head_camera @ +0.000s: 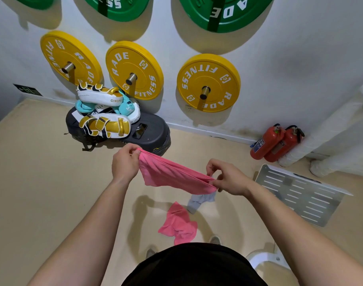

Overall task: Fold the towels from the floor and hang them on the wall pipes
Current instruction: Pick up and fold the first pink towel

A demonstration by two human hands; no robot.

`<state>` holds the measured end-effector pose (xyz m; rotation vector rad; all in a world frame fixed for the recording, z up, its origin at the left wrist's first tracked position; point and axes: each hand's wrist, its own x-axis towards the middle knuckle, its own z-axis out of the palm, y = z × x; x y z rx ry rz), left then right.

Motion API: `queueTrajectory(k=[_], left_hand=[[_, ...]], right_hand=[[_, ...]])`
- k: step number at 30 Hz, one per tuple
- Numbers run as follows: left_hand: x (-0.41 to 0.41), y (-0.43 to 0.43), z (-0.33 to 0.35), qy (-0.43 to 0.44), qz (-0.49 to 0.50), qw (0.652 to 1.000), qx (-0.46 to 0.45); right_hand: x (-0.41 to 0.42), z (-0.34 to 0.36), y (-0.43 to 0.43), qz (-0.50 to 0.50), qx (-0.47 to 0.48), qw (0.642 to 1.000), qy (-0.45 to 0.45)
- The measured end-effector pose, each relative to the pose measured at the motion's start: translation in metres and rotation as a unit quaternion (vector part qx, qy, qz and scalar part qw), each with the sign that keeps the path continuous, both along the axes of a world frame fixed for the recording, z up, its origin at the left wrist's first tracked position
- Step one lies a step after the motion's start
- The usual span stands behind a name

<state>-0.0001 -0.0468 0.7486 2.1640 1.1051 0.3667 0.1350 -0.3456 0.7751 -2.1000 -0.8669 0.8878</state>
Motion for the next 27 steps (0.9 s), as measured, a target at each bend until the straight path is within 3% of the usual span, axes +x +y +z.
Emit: queueTrajectory(k=[14,22,27], left_hand=[[0.021,0.008,-0.002,0.015,0.042,0.999,-0.015],[0.020,0.011,-0.005,0.012,0.025,0.999,-0.019],[0.014,0.010,-0.010,0.002,-0.003,0.999,-0.045]], right_hand=[[-0.011,0.000,0.002,0.008,-0.053,0.996,-0.065],[-0.012,0.002,0.000,-0.131,0.070,0.972,-0.183],[-0.007,0.012,0.003,-0.185,0.076,0.956,-0.214]])
